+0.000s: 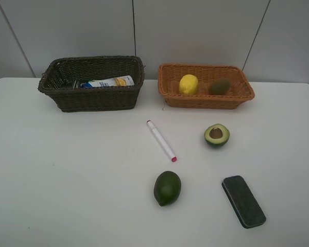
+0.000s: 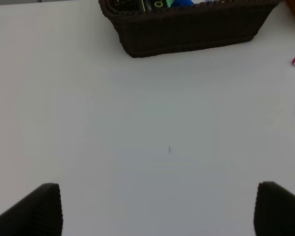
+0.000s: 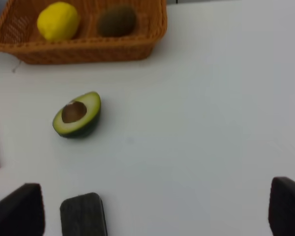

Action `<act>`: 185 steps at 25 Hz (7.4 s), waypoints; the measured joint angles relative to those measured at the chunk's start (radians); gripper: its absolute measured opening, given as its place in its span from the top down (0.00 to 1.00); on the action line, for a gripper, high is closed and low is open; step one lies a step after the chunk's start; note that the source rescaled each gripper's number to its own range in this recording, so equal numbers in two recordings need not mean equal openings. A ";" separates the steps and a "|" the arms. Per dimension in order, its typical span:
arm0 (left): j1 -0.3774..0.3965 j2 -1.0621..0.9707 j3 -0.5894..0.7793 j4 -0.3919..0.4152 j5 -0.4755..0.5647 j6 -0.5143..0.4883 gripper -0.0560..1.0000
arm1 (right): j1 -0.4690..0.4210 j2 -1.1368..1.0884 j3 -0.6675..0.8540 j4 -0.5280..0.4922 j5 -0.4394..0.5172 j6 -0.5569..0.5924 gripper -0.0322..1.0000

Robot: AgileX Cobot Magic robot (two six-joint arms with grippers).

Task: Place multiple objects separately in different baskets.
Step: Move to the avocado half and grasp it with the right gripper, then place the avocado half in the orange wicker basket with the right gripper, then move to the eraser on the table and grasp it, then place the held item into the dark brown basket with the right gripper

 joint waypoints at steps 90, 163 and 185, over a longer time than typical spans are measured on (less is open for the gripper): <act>0.000 0.000 0.000 0.001 0.000 0.000 0.01 | 0.288 1.954 -1.395 0.038 -0.024 -0.109 0.37; 0.000 0.000 0.000 0.001 0.000 0.000 0.00 | 0.416 1.507 -0.138 0.120 -0.305 -0.014 0.52; 0.000 0.000 0.000 0.001 0.000 0.000 0.00 | 0.427 1.518 -0.986 0.252 -0.343 -0.146 0.52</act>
